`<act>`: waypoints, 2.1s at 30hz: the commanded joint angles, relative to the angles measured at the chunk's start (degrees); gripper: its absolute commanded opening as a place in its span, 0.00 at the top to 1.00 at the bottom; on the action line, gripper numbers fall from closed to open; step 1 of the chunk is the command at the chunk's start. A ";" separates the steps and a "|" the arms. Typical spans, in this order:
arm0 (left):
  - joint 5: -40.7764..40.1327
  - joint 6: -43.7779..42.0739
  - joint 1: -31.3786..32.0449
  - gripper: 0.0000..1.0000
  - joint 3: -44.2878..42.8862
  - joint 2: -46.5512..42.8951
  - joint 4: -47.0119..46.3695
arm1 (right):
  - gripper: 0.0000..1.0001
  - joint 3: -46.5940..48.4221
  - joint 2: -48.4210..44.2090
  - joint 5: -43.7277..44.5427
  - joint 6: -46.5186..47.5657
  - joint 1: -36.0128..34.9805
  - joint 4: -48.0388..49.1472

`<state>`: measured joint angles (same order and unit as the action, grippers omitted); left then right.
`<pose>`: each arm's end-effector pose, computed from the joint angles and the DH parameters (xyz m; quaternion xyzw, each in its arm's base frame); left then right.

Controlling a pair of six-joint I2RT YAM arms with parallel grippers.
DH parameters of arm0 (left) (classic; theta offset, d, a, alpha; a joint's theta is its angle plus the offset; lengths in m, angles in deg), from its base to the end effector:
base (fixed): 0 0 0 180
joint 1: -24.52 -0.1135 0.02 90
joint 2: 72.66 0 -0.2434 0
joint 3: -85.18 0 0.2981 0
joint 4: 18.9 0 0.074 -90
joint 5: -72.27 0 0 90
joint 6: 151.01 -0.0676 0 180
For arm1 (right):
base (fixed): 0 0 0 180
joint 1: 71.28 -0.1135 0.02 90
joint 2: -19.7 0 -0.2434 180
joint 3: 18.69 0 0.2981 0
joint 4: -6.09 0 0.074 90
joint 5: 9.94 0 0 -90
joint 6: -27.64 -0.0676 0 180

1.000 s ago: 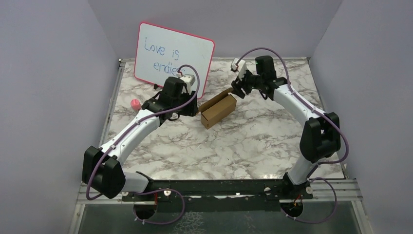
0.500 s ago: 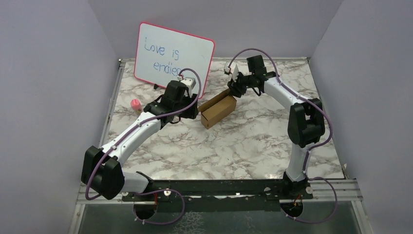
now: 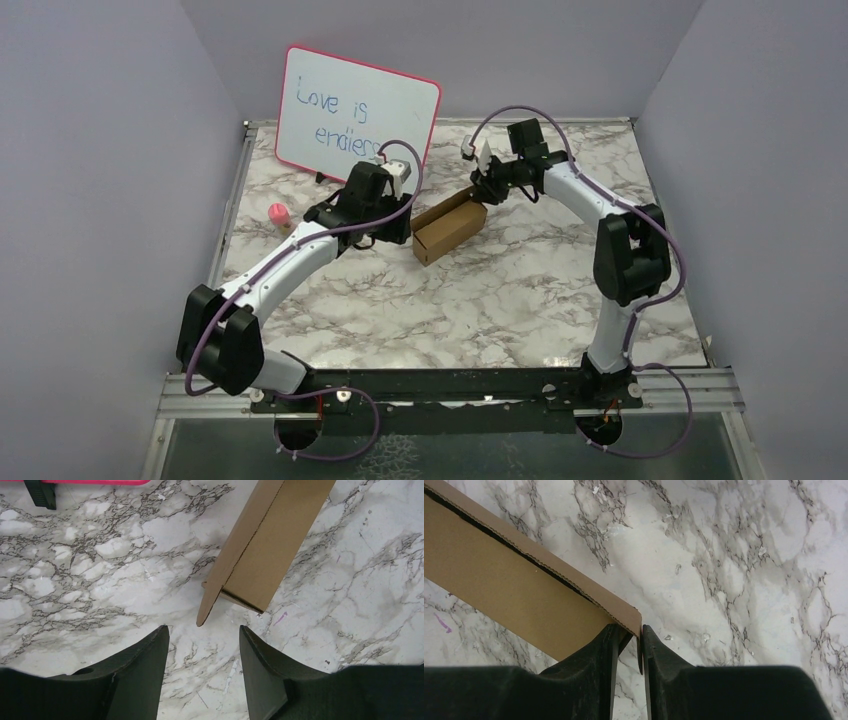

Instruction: Fold the paper box

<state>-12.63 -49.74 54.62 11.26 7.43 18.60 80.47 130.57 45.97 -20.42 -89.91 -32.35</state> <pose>0.3229 -0.1941 0.2236 0.1675 0.9032 -0.1771 0.3532 0.4445 0.1898 0.1806 -0.5395 0.7258 0.2041 0.3748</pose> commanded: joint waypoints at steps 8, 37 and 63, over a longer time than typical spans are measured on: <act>3.71 -2.03 -0.93 0.46 -3.69 2.69 0.66 | 0.72 -2.91 -4.04 3.53 -3.49 0.29 -2.37; 5.04 -3.12 -1.10 0.73 -6.78 6.74 3.20 | 0.88 -4.17 -8.39 5.20 -7.48 0.27 -3.57; 5.06 5.75 -1.19 0.93 -8.99 11.00 1.44 | 0.99 -0.14 -4.65 13.69 -32.82 -4.34 -5.43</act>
<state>-8.10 -46.33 53.27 3.57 18.01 22.31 79.24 125.28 58.52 -45.67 -92.84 -37.29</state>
